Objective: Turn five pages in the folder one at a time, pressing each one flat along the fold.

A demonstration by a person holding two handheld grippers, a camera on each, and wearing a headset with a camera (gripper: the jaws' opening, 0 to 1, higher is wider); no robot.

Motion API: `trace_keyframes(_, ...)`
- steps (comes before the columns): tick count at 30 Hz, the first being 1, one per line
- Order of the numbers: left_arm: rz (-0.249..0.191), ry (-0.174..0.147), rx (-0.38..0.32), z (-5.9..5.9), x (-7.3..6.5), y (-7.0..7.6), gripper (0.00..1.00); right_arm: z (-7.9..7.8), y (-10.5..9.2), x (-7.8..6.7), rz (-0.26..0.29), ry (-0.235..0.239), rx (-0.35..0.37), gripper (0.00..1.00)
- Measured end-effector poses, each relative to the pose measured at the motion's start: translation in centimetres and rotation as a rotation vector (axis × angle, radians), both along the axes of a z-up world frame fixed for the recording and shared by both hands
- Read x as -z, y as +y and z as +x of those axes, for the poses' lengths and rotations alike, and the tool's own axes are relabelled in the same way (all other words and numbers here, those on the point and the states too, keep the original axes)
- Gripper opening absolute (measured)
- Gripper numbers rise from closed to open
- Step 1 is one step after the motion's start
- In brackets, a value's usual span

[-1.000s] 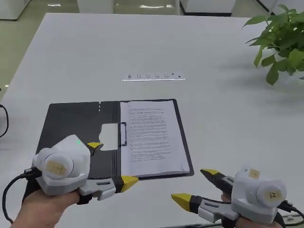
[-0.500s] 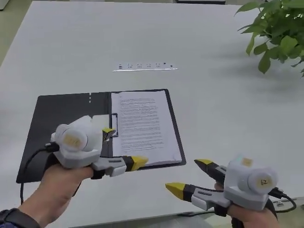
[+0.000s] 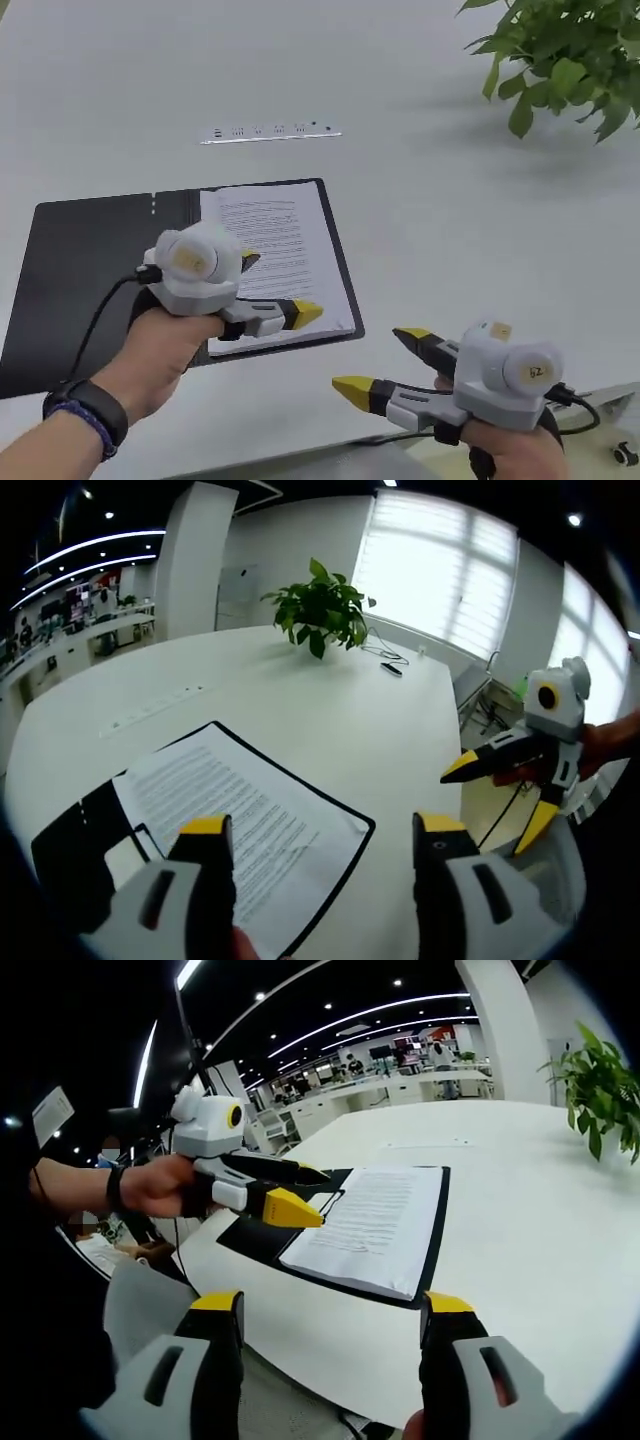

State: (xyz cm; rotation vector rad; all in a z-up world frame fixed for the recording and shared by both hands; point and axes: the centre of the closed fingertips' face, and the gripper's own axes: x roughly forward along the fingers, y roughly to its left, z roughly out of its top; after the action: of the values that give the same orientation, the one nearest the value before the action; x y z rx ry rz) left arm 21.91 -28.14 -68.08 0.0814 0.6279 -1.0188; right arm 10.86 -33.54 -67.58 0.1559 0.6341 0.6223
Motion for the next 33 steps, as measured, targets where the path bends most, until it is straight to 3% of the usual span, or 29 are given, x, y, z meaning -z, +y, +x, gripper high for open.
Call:
trace_keyframes(9,0.087,-0.003,0.051,0.5,4.0,-3.1,0.71,0.0,-0.5,0.3,0.008,0.009,0.021,0.7)
trace_keyframes(14,0.203,-0.065,0.061,0.9,6.4,-3.3,0.74,-0.2,-0.9,0.3,0.015,0.01,0.035,0.7)
trace_keyframes(16,0.21,-0.036,0.052,0.8,7.3,-3.4,0.74,-0.3,-1.0,0.4,0.015,0.013,0.038,0.69)
trace_keyframes(19,0.224,-0.026,0.041,0.8,8.1,-3.4,0.74,-0.4,-1.2,0.4,0.01,0.016,0.039,0.69)
trace_keyframes(22,0.214,0.011,-0.009,1.1,8.9,-3.5,0.74,-0.4,-1.5,0.6,0.015,0.019,0.046,0.69)
trace_keyframes(24,0.222,0.015,-0.009,1.1,9.4,-3.8,0.74,-0.4,-1.6,0.8,0.013,0.025,0.045,0.69)
trace_keyframes(29,0.259,-0.011,-0.02,1.2,10.2,-3.6,0.71,-0.2,-1.8,0.7,0.013,0.024,0.047,0.69)
trace_keyframes(33,0.291,-0.051,0.006,1.2,10.4,-3.3,0.69,-0.3,-2.0,0.8,0.017,0.028,0.052,0.69)
